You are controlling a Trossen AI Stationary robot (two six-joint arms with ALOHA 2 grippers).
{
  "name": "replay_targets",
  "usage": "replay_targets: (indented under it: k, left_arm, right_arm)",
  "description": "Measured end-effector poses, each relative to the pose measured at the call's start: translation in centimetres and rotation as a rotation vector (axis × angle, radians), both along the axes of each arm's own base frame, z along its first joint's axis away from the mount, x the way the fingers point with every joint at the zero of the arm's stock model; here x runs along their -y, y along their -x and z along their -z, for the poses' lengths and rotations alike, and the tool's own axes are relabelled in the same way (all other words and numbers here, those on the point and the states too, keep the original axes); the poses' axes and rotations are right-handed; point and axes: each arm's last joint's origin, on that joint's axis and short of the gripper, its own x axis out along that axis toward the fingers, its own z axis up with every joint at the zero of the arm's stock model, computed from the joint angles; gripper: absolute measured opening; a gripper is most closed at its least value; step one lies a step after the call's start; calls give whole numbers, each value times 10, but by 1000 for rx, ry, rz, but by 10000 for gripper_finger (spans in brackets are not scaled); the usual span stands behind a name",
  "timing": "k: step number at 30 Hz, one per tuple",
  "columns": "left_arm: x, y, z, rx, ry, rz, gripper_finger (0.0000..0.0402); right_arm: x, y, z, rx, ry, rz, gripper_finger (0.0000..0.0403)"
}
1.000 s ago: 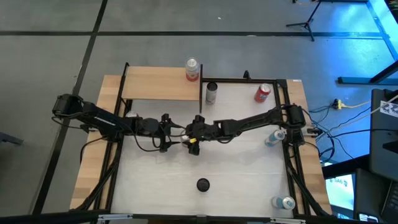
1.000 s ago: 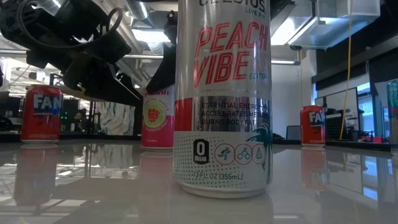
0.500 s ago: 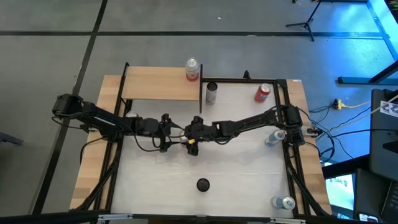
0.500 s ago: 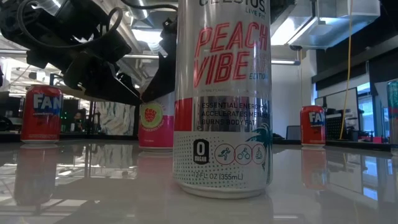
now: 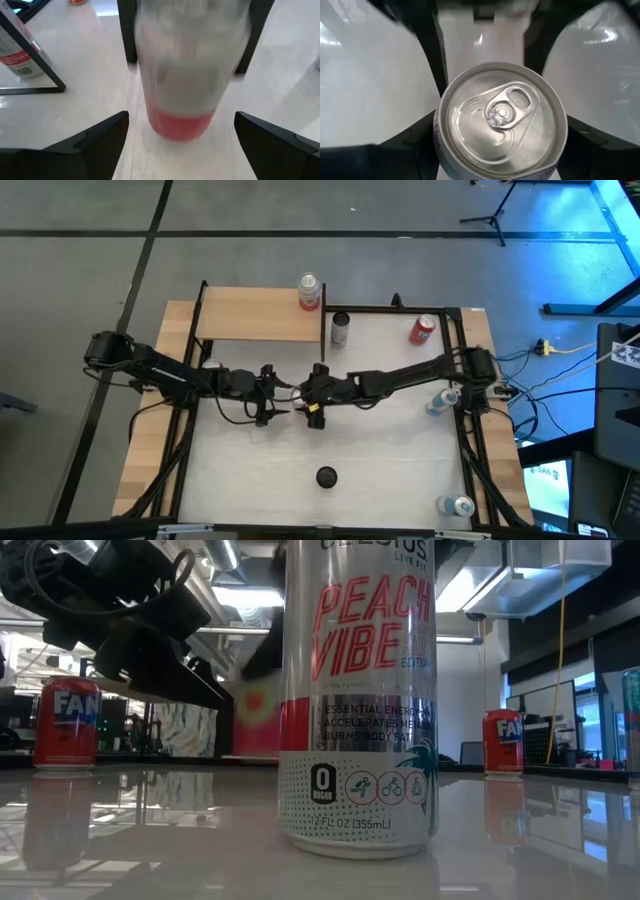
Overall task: Place canned beverage on shelf
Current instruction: Put the pink soda can on the shelf aligned with the other pink soda can
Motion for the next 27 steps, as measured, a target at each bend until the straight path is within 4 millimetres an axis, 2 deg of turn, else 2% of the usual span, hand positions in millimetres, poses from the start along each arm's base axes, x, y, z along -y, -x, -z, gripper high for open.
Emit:
replay_targets:
  k: [3, 7, 10, 18, 22, 27]
  left_arm:
    - [0, 0, 0, -4, 0, 0, 353]
    - [0, 0, 0, -6, 0, 0, 353]
    - [0, 0, 1, -7, 0, 0, 353]
    - [0, 0, 1, -7, 9, -5, 353]
    - [0, 0, 1, -8, 19, -10, 353]
    - [1, 1, 2, -16, 33, -12, 353]
  right_arm:
    - [2, 10, -31, 59, 27, 8, 280]
    - [6, 25, -61, 102, 115, 23, 280]
    - [16, 36, -87, 170, 141, 43, 280]
    - [72, 49, -119, 206, 151, 116, 280]
    - [101, 45, -142, 227, 117, 122, 280]
    - [134, 39, -152, 181, 83, 138, 280]
